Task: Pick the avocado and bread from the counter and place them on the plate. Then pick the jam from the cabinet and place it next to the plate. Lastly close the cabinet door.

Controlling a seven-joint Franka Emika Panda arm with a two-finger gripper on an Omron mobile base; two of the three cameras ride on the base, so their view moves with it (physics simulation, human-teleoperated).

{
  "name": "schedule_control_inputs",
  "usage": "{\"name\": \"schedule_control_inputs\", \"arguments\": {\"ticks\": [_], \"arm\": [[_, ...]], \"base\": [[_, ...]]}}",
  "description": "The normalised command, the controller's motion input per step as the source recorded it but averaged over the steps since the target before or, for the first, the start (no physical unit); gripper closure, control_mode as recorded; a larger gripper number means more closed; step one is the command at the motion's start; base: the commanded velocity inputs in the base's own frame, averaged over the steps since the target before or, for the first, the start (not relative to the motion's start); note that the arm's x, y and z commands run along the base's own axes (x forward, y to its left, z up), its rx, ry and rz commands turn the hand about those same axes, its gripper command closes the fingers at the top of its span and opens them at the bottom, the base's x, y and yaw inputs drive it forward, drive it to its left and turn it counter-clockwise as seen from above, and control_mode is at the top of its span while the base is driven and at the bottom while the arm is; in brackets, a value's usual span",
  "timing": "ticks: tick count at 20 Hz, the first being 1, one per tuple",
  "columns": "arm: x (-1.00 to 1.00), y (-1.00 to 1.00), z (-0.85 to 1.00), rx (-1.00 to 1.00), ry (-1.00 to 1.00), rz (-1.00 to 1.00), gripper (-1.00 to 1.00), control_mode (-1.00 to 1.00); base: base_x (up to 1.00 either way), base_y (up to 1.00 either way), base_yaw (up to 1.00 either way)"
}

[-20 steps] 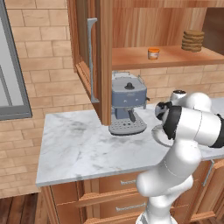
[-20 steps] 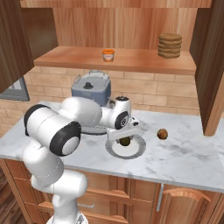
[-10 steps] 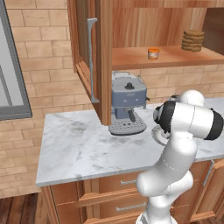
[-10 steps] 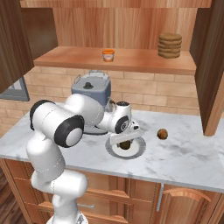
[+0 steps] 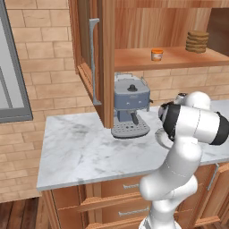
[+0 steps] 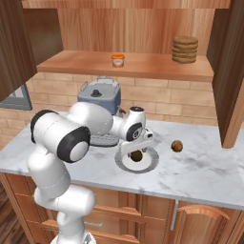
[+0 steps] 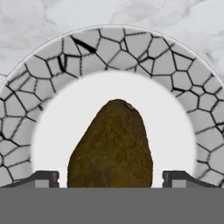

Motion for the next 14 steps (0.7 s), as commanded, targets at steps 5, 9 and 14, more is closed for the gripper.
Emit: {"name": "schedule_control_inputs", "arguments": {"ticks": [5,9,14], "arm": [[0.00,0.00,0.56,0.00,-0.01,0.00,-1.00,-1.00],[0.19,-0.27,0.49,0.00,0.00,0.00,-1.00,-1.00],[0.35,-0.59,0.05,0.00,0.00,-0.01,-1.00,-1.00]], "base": [[0.00,0.00,0.00],[0.00,0.00,0.00],[0.00,0.00,0.00]]}}
